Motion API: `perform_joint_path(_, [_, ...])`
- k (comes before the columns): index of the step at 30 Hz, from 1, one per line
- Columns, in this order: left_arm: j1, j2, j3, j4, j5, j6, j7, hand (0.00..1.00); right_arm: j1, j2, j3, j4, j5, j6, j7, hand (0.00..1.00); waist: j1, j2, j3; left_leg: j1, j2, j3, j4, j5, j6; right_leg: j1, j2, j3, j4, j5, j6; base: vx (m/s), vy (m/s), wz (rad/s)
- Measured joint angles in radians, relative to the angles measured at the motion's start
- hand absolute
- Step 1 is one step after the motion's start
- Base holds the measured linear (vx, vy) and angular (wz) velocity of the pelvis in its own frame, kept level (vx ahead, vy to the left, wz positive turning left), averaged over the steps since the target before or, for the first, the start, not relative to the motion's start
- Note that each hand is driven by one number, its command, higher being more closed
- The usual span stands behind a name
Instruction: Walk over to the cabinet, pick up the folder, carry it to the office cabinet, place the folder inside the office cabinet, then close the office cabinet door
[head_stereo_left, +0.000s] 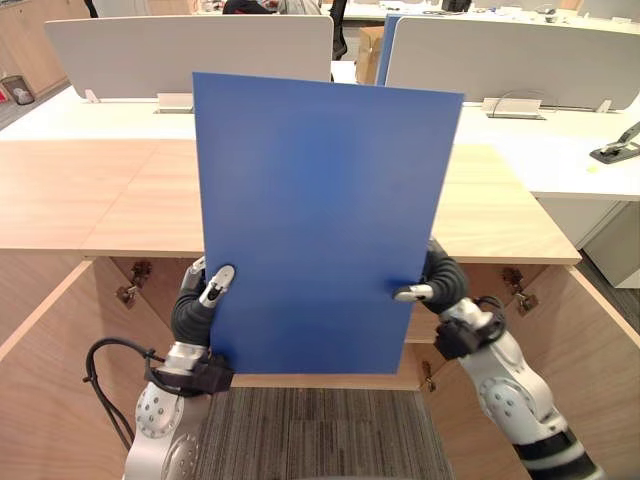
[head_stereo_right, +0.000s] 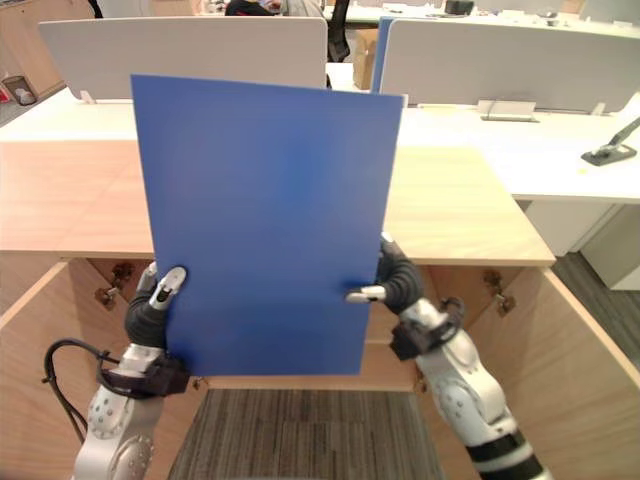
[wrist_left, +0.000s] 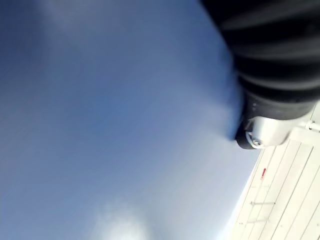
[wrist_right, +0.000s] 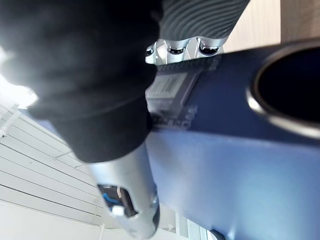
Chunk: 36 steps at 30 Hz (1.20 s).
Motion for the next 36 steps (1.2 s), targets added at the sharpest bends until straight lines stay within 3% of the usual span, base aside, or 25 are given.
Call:
perform_joint_path(6, [0.0, 0.014, 0.0, 0.001, -0.053, 0.0, 0.036, 1.0, -0.188, -0.067, 0.109, 0.023, 0.072, -0.001, -0.048, 0.0, 0.018, -0.003, 0.0, -0.001, 0.0, -0.006, 0.0, 0.006, 0.001, 0.002, 0.0, -0.007, 0.001, 0.0, 0.0, -0.04, -0.012, 0.04])
perform_joint_path(7, [0.0, 0.018, -0.002, 0.001, -0.057, -0.004, 0.036, 1.0, -0.202, -0.071, 0.112, 0.023, 0.073, -0.001, -0.048, 1.0, 0.018, -0.003, 0.0, -0.001, 0.0, -0.008, 0.0, 0.006, 0.0, 0.002, 0.0, -0.008, 0.001, 0.0, 0.0, -0.05, -0.017, 0.06])
perform_joint_path(13, [0.011, 0.04, -0.028, 0.001, -0.083, -0.039, 0.036, 1.0, -0.305, -0.174, 0.181, 0.012, 0.115, -0.029, -0.048, 1.0, 0.019, -0.006, -0.003, -0.002, 0.001, -0.015, 0.0, 0.012, 0.0, 0.002, 0.0, -0.014, 0.008, 0.0, 0.0, -0.05, -0.012, 0.03])
perform_joint_path(14, [0.012, 0.041, -0.033, 0.001, -0.083, -0.041, 0.036, 0.0, -0.307, -0.182, 0.181, 0.012, 0.115, -0.029, -0.048, 1.0, 0.019, -0.007, -0.005, -0.002, 0.001, -0.016, 0.0, 0.013, 0.0, 0.002, 0.0, -0.014, 0.008, 0.0, 0.0, -0.05, -0.008, 0.04])
perform_joint_path(18, [0.044, 0.098, -0.088, 0.001, -0.082, -0.046, 0.032, 0.0, -0.311, -0.225, 0.183, 0.012, 0.096, -0.032, -0.05, 1.0, 0.019, -0.017, -0.016, -0.002, 0.001, -0.017, 0.0, 0.015, -0.001, 0.001, 0.0, -0.014, 0.009, 0.0, -0.001, -0.04, -0.007, 0.01])
perform_joint_path(22, [0.054, 0.231, -0.211, 0.098, -0.146, -0.028, -0.03, 0.0, -0.33, -0.299, 0.2, 0.012, -0.034, -0.036, -0.051, 1.0, 0.019, -0.016, -0.019, -0.004, 0.001, -0.017, 0.0, 0.016, -0.001, -0.002, 0.001, -0.011, 0.009, 0.001, -0.001, -0.04, -0.003, 0.0])
perform_joint_path(24, [0.05, 0.335, -0.33, 0.188, -0.247, 0.045, -0.12, 0.0, -0.348, -0.322, 0.234, 0.011, -0.203, -0.025, -0.053, 1.0, 0.011, -0.015, -0.023, -0.008, 0.003, -0.016, 0.0, 0.017, -0.002, -0.006, 0.003, -0.01, 0.008, 0.001, -0.002, -0.03, -0.014, -0.02])
perform_joint_path(27, [0.048, 0.393, -0.469, 0.289, -0.284, 0.146, -0.215, 0.0, -0.354, -0.309, 0.306, 0.003, -0.376, -0.01, -0.047, 1.0, 0.0, -0.014, -0.03, -0.02, 0.004, -0.011, 0.0, 0.017, -0.002, -0.02, 0.003, -0.007, 0.008, 0.003, -0.004, -0.01, -0.002, -0.05])
perform_joint_path(29, [0.047, 0.385, -0.494, 0.348, -0.272, 0.182, -0.243, 0.0, -0.35, -0.279, 0.338, 0.002, -0.48, -0.007, -0.041, 1.0, -0.001, -0.014, -0.03, -0.02, 0.005, -0.005, 0.0, 0.017, -0.002, -0.023, 0.003, -0.006, 0.008, 0.004, -0.005, -0.02, -0.008, -0.08])
perform_joint_path(32, [0.03, 0.322, -0.481, 0.446, -0.251, 0.186, -0.258, 0.0, -0.338, -0.196, 0.337, 0.002, -0.617, -0.007, -0.035, 1.0, 0.003, -0.013, -0.031, -0.02, 0.005, -0.006, 0.0, 0.017, -0.002, -0.023, 0.003, -0.006, 0.01, 0.004, -0.005, -0.03, -0.008, 0.0])
perform_joint_path(36, [0.004, 0.162, -0.399, 0.649, -0.12, 0.175, -0.251, 0.0, -0.245, -0.101, 0.328, 0.002, -0.834, -0.031, -0.043, 1.0, 0.014, -0.012, -0.033, -0.021, 0.004, -0.007, -0.001, 0.017, -0.002, -0.024, 0.001, -0.006, 0.011, 0.003, -0.005, -0.04, 0.001, 0.02])
